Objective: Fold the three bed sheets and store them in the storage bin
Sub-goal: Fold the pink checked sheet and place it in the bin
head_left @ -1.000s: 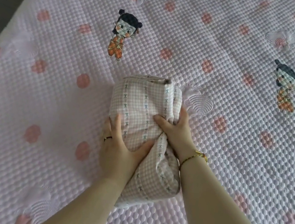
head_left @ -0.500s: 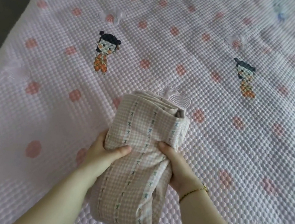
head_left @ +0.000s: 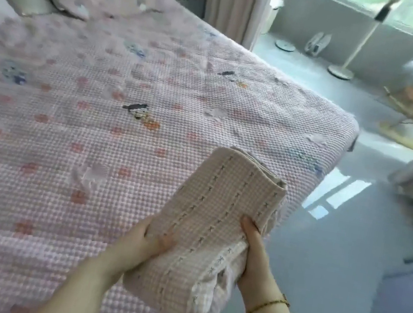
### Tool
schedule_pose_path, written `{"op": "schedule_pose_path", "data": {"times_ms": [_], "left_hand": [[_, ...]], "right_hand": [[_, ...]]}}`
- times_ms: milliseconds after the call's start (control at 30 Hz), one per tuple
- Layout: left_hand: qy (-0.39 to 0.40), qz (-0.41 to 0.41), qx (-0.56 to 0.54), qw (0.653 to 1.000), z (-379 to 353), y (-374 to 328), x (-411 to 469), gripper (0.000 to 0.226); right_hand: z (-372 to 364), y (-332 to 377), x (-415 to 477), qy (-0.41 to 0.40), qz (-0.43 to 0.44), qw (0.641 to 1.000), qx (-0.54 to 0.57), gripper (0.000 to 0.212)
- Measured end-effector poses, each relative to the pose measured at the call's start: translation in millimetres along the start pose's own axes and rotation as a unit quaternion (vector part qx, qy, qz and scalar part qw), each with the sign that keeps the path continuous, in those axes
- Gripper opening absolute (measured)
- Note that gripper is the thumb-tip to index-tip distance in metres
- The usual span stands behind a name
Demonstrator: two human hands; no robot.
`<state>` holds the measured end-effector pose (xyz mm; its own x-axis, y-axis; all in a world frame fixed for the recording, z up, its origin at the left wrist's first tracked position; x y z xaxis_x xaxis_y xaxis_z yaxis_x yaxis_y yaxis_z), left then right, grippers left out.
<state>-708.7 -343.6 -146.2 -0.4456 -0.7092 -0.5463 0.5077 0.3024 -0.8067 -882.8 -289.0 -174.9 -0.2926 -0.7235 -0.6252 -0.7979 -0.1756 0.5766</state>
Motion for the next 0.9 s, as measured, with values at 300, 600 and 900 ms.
{"op": "schedule_pose_path", "data": {"times_ms": [300,600,900], "left_hand": [[0.158,-0.066,0.151,0.974,-226.4,-106.9,32.2,0.057],[0.254,-0.136,0.237,0.928,-470.8,-188.7,34.0,0.098],[0.313,-0.135,0.299,0.891,-605.9,-234.3,87.1,0.093]], "right_hand": [[206.0,125.8,-80.3,-0.125,0.142,0.96,0.206,0.095],[399.5,229.4,-143.9,-0.188,0.205,0.905,0.321,0.105],[499.9,294.5,-124.7,-0.193,0.193,0.883,0.382,0.087]]}}
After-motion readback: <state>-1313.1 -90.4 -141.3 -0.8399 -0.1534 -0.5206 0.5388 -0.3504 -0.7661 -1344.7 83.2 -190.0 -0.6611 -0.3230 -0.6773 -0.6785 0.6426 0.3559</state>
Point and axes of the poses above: each hand's wrist, its own x-axis towards the middle knuckle, its own z-axis out of the back of the hand, y = z × x, the point moved 6 cm from there along x, towards the middle knuckle, and after that the axes turned 11 degrees about x, right-handed, at the moved point
